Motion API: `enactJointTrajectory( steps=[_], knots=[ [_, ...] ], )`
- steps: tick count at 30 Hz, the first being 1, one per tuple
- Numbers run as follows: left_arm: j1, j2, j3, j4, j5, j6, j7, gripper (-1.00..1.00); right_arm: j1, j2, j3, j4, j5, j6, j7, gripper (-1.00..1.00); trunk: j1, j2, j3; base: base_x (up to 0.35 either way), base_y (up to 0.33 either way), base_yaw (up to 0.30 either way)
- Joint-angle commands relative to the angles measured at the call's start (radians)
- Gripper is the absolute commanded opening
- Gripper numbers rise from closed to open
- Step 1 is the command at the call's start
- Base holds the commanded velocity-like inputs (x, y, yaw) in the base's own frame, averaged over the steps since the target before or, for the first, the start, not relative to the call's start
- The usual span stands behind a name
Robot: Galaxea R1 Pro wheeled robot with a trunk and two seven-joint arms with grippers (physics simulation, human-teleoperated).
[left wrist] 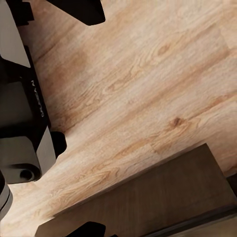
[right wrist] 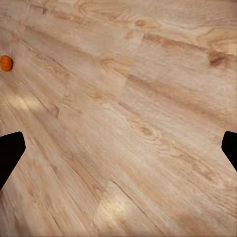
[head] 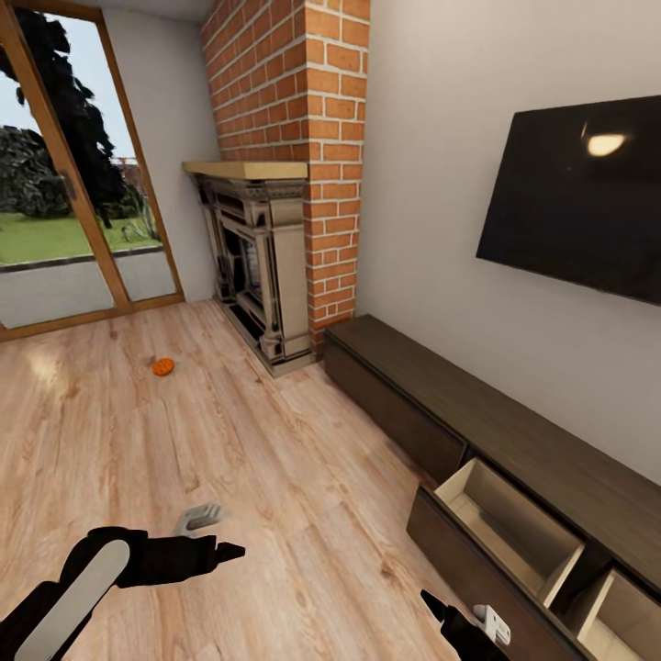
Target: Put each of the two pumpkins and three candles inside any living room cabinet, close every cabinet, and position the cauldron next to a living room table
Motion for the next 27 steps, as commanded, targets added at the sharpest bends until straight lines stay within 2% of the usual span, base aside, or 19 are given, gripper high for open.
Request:
enactJointTrajectory(
  steps=[1,27],
  knots=[
    [-0.001,0.001,-0.002,-0.001,0.010,0.001,0.010,1.00,-0.001,0.000,0.009,0.001,-0.005,-0.005,0.002,1.00,0.000,-0.001,0.001,0.000,0.000,0.107],
    [-0.001,0.001,-0.003,0.001,0.010,0.001,0.010,1.00,-0.001,0.000,0.010,0.001,-0.005,-0.007,0.002,1.00,0.000,-0.001,0.041,0.000,0.000,0.098]
  ],
)
